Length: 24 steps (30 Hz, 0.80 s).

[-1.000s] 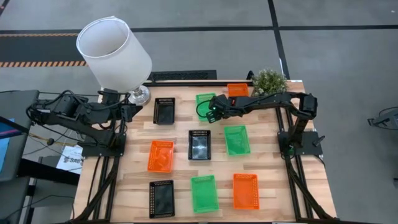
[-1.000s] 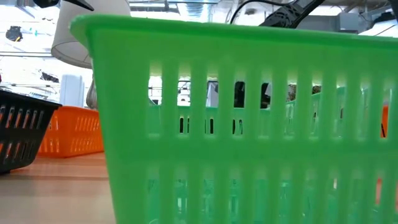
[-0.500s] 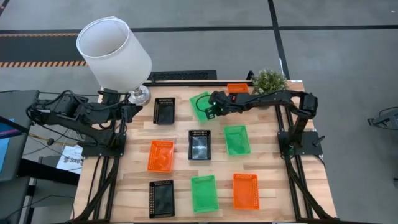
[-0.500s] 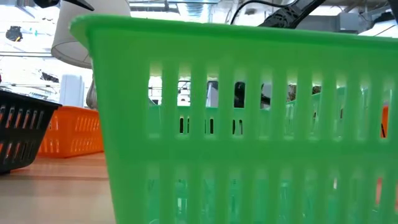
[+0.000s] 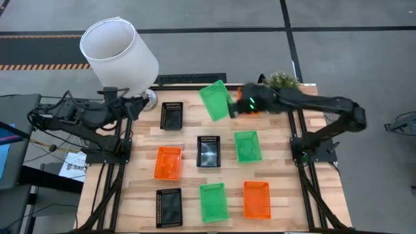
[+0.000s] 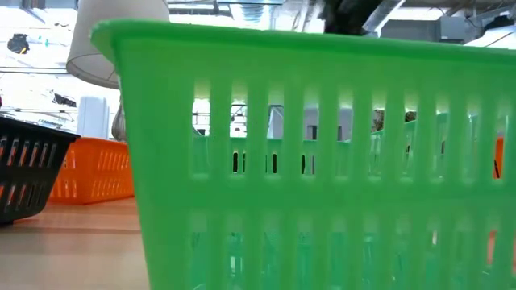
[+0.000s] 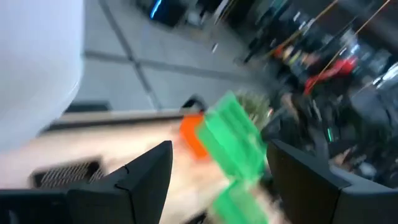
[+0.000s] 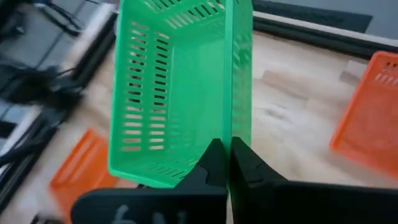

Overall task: Stack baskets by color
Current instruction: Stack the top green bin on the middle right green bin

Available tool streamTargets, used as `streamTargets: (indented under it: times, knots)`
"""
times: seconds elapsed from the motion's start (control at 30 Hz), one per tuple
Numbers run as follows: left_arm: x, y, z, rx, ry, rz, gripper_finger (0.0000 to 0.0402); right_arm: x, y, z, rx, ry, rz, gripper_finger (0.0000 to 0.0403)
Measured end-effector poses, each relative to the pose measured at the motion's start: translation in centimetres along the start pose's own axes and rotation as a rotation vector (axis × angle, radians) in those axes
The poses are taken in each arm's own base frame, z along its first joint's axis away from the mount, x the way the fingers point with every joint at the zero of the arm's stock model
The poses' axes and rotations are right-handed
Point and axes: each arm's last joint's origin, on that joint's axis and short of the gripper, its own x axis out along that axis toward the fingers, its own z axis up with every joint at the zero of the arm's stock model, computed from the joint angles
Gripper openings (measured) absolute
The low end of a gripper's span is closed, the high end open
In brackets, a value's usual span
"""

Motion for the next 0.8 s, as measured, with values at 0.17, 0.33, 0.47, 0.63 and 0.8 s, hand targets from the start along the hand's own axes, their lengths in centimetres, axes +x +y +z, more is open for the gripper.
streamTargets:
  times: [0.17, 0.33, 0.47, 0.63, 0.8]
  knots:
    - [-0.1, -2.3, 1.5, 0.022, -0.096, -0.179, 0.0251, -6.1, 1.8, -5.4, -0.024, -0.043, 0.001, 0.0005]
    - [-0.6, -4.7, 2.7, 0.018, -0.107, -0.495, 0.0251, -8.7, 1.6, -10.5, 0.022, -0.009, -0.102, 0.0003]
    - [0.0, -6.1, 2.4, 0.035, -0.106, -0.598, 0.0251, -8.3, 0.7, -14.5, 0.085, 0.094, -0.278, 0.0009]
    - [1.8, -7.0, 0.9, 0.065, -0.103, -0.491, 0.0251, -7.5, 0.6, -17.4, 0.119, 0.167, -0.400, 0.0011]
    - [4.0, -7.2, -1.0, 0.095, -0.019, -0.379, 0.0251, -5.8, 0.2, -18.9, 0.120, 0.141, -0.478, 0.0012]
